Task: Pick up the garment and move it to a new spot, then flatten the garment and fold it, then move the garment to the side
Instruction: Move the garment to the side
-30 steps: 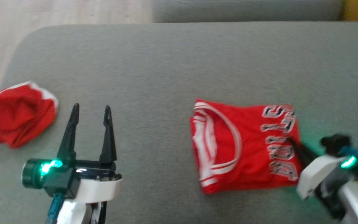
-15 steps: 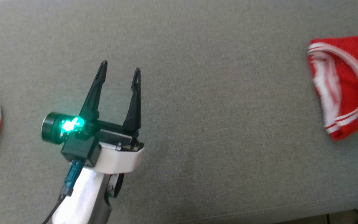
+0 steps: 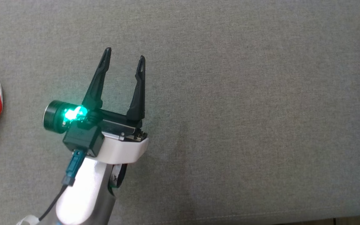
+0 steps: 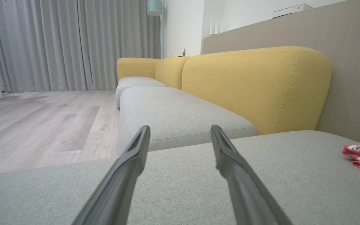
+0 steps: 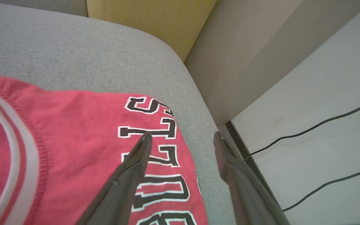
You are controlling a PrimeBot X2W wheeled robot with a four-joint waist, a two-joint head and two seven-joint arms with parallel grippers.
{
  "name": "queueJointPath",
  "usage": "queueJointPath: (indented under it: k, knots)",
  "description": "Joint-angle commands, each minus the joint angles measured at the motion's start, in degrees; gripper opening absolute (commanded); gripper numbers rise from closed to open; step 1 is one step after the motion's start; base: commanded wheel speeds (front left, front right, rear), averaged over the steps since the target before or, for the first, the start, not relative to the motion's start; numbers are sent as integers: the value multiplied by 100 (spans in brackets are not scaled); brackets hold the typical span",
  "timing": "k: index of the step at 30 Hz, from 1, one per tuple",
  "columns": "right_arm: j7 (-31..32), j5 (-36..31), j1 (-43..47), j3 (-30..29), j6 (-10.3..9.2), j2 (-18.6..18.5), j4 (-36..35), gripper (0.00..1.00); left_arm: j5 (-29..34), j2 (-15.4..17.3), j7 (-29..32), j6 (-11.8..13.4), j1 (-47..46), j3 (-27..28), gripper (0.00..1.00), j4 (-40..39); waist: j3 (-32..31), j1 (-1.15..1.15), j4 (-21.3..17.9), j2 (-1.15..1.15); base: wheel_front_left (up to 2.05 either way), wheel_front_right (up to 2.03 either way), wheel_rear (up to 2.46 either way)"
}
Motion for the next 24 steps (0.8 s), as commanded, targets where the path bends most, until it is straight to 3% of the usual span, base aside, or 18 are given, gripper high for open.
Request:
queueJointPath:
  k: [1,5,10,19,24]
  knots:
    - [-117,-58,76,-28,-4,-180,-115,100,51,5,-28,-8,-37,222,100,-158,-35,-1,-10,0,0,0,0]
    - [-583,-252,179,-168,-4,226,-384,100,77,3,-28,24,120,415,100,-49,-185,-1,-87,0,0,0,0]
    - [-800,-344,434,-21,-4,975,-1394,100,131,43,-28,67,328,652,100,37,-430,-1,-159,0,0,0,0]
    - [-157,-252,1747,539,-4,2524,-4274,100,161,126,-28,211,714,1100,100,433,-963,-1,99,0,0,0,0]
    - [93,-11,2343,867,-4,3082,-5209,100,86,184,-28,213,931,1364,100,655,-1234,-1,318,0,0,0,0]
